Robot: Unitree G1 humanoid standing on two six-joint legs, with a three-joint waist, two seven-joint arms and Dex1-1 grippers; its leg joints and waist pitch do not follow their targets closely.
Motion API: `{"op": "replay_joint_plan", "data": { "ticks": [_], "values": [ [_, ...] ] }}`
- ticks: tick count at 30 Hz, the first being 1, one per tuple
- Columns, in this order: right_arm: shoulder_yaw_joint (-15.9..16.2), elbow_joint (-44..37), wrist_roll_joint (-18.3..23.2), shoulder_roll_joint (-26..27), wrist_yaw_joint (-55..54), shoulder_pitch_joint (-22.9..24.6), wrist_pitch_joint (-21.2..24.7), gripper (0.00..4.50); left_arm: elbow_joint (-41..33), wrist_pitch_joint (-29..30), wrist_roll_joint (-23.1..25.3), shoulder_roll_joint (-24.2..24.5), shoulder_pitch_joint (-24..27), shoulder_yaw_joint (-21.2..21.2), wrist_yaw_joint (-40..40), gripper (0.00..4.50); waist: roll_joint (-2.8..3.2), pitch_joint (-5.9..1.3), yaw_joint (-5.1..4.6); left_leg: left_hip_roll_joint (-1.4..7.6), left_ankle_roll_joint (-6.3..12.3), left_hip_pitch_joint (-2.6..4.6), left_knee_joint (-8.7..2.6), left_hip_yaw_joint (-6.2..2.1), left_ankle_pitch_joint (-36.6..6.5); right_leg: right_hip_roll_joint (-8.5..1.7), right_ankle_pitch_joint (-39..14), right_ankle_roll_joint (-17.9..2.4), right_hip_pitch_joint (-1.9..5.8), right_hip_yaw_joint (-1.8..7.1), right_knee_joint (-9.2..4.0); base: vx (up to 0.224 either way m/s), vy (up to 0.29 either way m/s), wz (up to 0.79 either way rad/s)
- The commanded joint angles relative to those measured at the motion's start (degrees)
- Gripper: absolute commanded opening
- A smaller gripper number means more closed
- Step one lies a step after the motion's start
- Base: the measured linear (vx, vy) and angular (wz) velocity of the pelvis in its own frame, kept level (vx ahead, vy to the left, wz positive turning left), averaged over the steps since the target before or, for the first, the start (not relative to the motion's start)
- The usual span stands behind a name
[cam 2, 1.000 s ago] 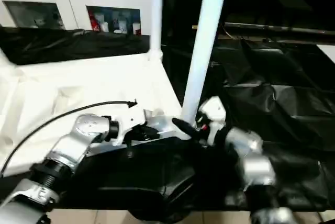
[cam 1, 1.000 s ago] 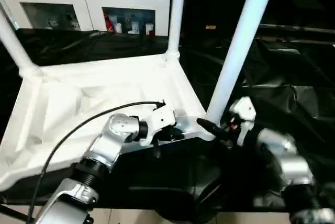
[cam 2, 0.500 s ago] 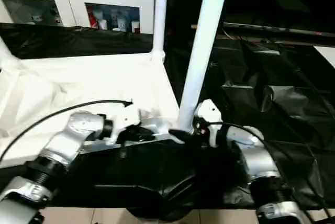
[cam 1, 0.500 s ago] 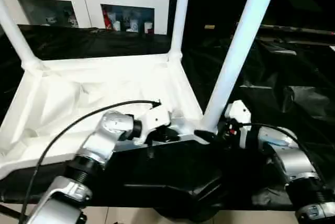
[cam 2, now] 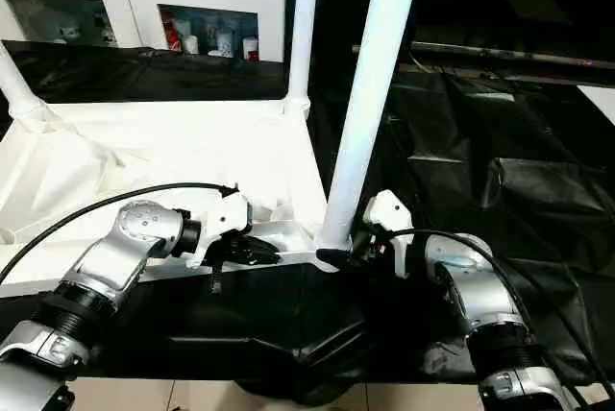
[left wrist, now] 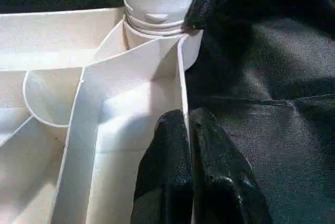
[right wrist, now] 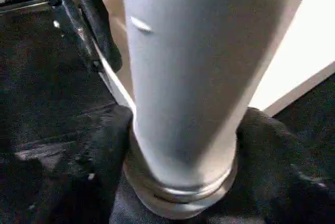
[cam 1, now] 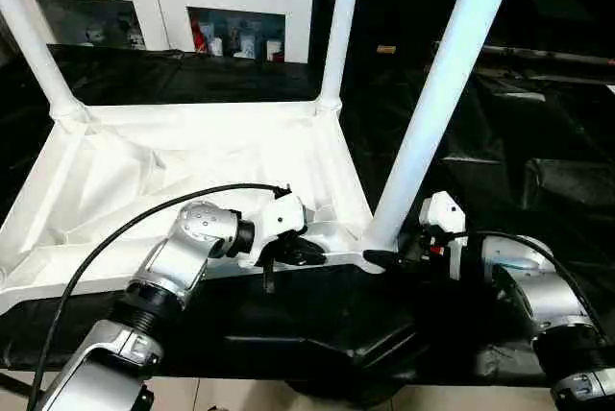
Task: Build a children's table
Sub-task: Rotate leg to tighten
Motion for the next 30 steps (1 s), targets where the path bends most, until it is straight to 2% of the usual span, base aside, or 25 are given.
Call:
{"op": "replay_joint_plan", "data": {
  "ticks": [1, 3, 4, 5, 6, 7, 8, 13, 14, 16, 17, 18, 19, 20, 21, 22, 23, 24, 25, 27, 28, 29, 30],
  "values": [
    [-0.67, 1.11, 0.38, -0.19, 0.34, -1.24, -0.20, 2.85, 3.55, 0.98, 0.93, 0.56, 3.14, -3.88, -3.79, 0.00, -0.20, -2.13, 0.07, 1.77, 4.80, -0.20, -3.31, -0.67, -10.69, -2.64, -7.04, -14.40, 2.84, 2.34, -3.50, 0.000, 0.000, 0.00],
    [-0.73, 1.89, 0.62, 0.25, 0.47, -1.44, -0.48, 2.78, 3.71, 0.89, 1.00, 0.41, 3.19, -4.05, -3.57, 0.00, -0.59, -2.12, 0.27, 1.76, 5.48, -0.31, -3.23, -0.68, -9.88, -2.79, -6.92, -14.70, 2.91, 2.32, -3.34, 0.000, 0.000, 0.00],
    [-0.73, 1.97, 0.68, 0.37, 0.48, -1.47, -0.48, 2.73, 3.71, 0.87, 1.02, 0.40, 3.21, -4.07, -3.52, 0.00, -0.47, -2.10, 0.31, 1.77, 5.52, -0.27, -3.24, -0.67, -9.93, -2.80, -7.37, -14.63, 2.86, 2.32, -3.43, 0.000, 0.000, 0.00],
    [-0.70, 1.92, 1.00, 0.75, 0.63, -1.41, -0.33, 2.71, 3.26, 1.17, 0.88, 0.35, 3.48, -4.02, -3.33, 0.00, -0.86, -2.05, 0.43, 1.81, 5.47, -0.28, -3.25, -0.69, -10.05, -2.90, -8.64, -14.33, 2.85, 2.29, -3.45, 0.000, 0.000, 0.00],
    [-0.61, 1.82, 1.13, 0.93, 0.66, -1.39, -0.23, 2.69, 2.91, 1.43, 0.68, 0.37, 3.67, -3.91, -3.29, 0.00, -0.96, -2.00, 0.44, 1.82, 5.46, -0.29, -3.28, -0.67, -10.15, -2.89, -9.25, -14.10, 2.81, 2.30, -3.55, 0.000, 0.000, 0.00],
    [-0.39, 1.57, 1.82, 1.80, 1.09, -1.49, 0.14, 2.69, 1.46, 1.98, 0.08, 0.85, 4.56, -3.48, -3.26, 0.00, -1.44, -2.03, 0.46, 1.90, 5.28, -0.34, -3.27, -0.70, -10.02, -2.97, -9.83, -13.75, 2.84, 2.32, -3.44, 0.000, 0.000, 0.00],
    [-0.39, 1.57, 1.82, 1.80, 1.09, -1.49, 0.14, 2.68, 1.46, 1.98, 0.08, 0.85, 4.56, -3.48, -3.26, 0.00, -1.18, -1.98, 0.58, 1.94, 5.27, -0.35, -3.37, -0.80, -9.98, -3.06, -10.14, -13.65, 2.82, 2.31, -3.43, 0.000, 0.000, 0.00],
    [-1.11, 1.67, 2.58, 4.13, -2.00, -0.74, 0.25, 2.67, 3.15, 1.58, 0.78, 0.25, 4.04, -2.55, 1.03, 0.00, -1.19, -1.88, 0.25, 1.87, 4.89, -0.19, -3.41, -0.70, -10.46, -2.90, -10.92, -13.14, 2.59, 2.34, -3.63, 0.000, 0.000, 0.00],
    [-1.77, 1.69, 2.67, 5.86, -4.84, -0.13, 0.23, 2.66, 4.38, 2.05, 1.41, -0.83, 3.21, -2.23, 3.53, 0.00, -1.45, -1.76, 0.26, 1.79, 4.43, -0.23, -3.48, -0.68, -11.49, -2.96, -13.42, -12.31, 2.58, 2.39, -3.94, 0.000, 0.000, 0.00],
    [-2.11, 1.67, 2.71, 6.89, -6.51, 0.24, 0.25, 2.64, 5.04, 2.43, 1.81, -1.44, 2.74, -2.07, 5.00, 0.00, -1.33, -1.60, 0.29, 1.76, 3.92, -0.12, -3.58, -0.69, -12.56, -3.03, -16.20, -11.34, 2.30, 2.44, -4.28, 0.000, 0.000, 0.00],
    [-2.75, 2.99, 1.09, 10.32, -14.04, 0.62, 0.63, 2.64, 6.99, 3.30, 2.96, -3.49, 1.44, -1.66, 9.92, 0.00, -1.24, -1.46, 0.14, 1.70, 3.07, -0.12, -3.78, -0.82, -13.79, -3.04, -19.80, -10.06, 2.20, 2.38, -4.67, 0.000, 0.000, 0.00],
    [-2.76, 3.57, 0.06, 12.98, -18.67, 1.02, 0.37, 2.63, 8.18, 4.01, 3.41, -5.21, 0.68, -1.54, 12.69, 0.00, -0.88, -1.39, 0.07, 1.73, 1.86, 0.03, -4.02, -1.05, -15.00, -3.14, -22.88, -8.81, 2.02, 2.34, -5.00, 0.000, 0.000, 0.00],
    [-2.75, 3.91, -0.60, 14.80, -21.74, 1.32, 0.15, 2.63, 8.97, 4.52, 3.69, -6.40, 0.17, -1.47, 14.53, 0.00, -1.09, -1.20, -0.29, 1.63, 0.73, -0.01, -4.21, -1.16, -16.46, -3.03, -26.39, -7.29, 1.81, 2.26, -5.41, 0.000, 0.000, 0.00],
    [-2.98, 4.56, -1.23, 16.85, -25.63, 1.37, 0.26, 2.63, 9.62, 4.88, 4.09, -7.66, -0.29, -1.63, 16.35, 0.00, -1.03, -1.09, -0.29, 1.61, 0.31, 0.14, -4.30, -1.29, -17.68, -3.15, -28.71, -6.52, 1.68, 2.16, -5.66, 0.000, 0.000, 0.00],
    [-3.07, 4.82, -1.40, 17.39, -26.69, 1.30, 0.27, 2.63, 9.75, 4.99, 4.19, -8.01, -0.41, -1.72, 16.71, 0.00, -1.12, -0.93, -0.44, 1.49, -0.18, 0.36, -4.39, -1.52, -19.84, -3.26, -33.23, -4.79, 1.44, 2.01, -6.17, 0.000, 0.000, 0.00],
    [-3.28, 6.29, -2.45, 20.02, -31.82, 0.80, -0.27, 2.63, 10.31, 5.48, 4.56, -9.96, -0.95, -2.15, 18.53, 0.00, -0.93, -0.93, -0.43, 1.46, -0.35, 0.43, -4.42, -1.72, -20.58, -3.36, -34.76, -4.09, 1.43, 1.92, -6.33, 0.000, 0.000, 0.00],
    [-2.93, 7.32, -3.61, 21.50, -34.80, 0.36, -1.08, 2.63, 10.64, 5.70, 4.53, -11.36, -1.24, -2.31, 19.43, 0.00, -0.94, -0.73, -0.62, 1.38, -0.68, 0.78, -4.42, -1.85, -22.55, -3.40, -37.88, -2.88, 0.88, 1.78, -6.92, -0.052, 0.021, -0.06],
    [-2.35, 8.02, -4.75, 22.38, -36.72, -0.01, -1.50, 2.63, 10.77, 5.78, 4.49, -12.30, -1.36, -2.55, 19.72, 0.00, -0.85, -0.65, -0.74, 1.17, -0.88, 1.45, -4.19, -2.05, -25.18, -3.40, -41.28, -1.80, 0.42, 1.36, -7.63, -0.052, 0.021, -0.06],
    [-0.91, 8.71, -6.51, 23.85, -38.28, -0.48, -3.18, 2.63, 11.10, 5.45, 4.82, -13.70, -1.44, -3.67, 19.54, 0.00, -0.63, -0.89, -0.79, 1.13, -0.67, 1.57, -4.30, -2.22, -25.81, -3.49, -40.99, -1.31, 0.76, 1.09, -7.99, 0.000, 0.000, 0.00],
    [-0.10, 8.56, -7.04, 24.64, -37.82, -0.45, -4.13, 2.63, 11.30, 4.95, 5.23, -14.37, -1.39, -4.73, 19.11, 0.00, -0.45, -0.91, -0.92, 1.35, -0.34, 0.88, -5.07, -2.53, -25.98, -3.23, -37.39, -1.48, 1.33, 1.03, -7.62, 0.000, 0.000, 0.00],
    [-0.01, 8.42, -6.99, 24.74, -37.45, -0.37, -4.22, 3.19, 11.28, 4.86, 5.33, -14.45, -1.34, -4.98, 18.96, 0.00, -0.57, -0.80, -1.00, 1.37, -0.19, 0.86, -5.12, -2.52, -26.54, -3.19, -37.08, -1.64, 1.26, 1.03, -7.74, 0.000, 0.000, 0.00],
    [-0.30, 8.04, -6.64, 24.93, -37.01, -0.18, -4.55, 3.33, 11.39, 4.55, 5.50, -14.50, -1.33, -5.02, 18.66, 0.00, -0.34, -0.82, -0.99, 1.31, 0.05, 1.25, -5.06, -2.51, -27.67, -3.20, -36.85, -2.05, 1.04, 1.04, -7.87, 0.000, 0.000, 0.00],
    [-0.88, 7.56, -5.89, 24.88, -36.27, -0.01, -4.67, 3.33, 11.30, 4.19, 5.51, -14.36, -1.23, -5.03, 18.09, 0.00, -0.30, -0.78, -1.07, 1.26, 0.24, 1.27, -5.14, -2.59, -28.29, -3.23, -36.67, -2.30, 1.02, 1.12, -8.06, 0.000, 0.000, 0.00]
  ]
}}
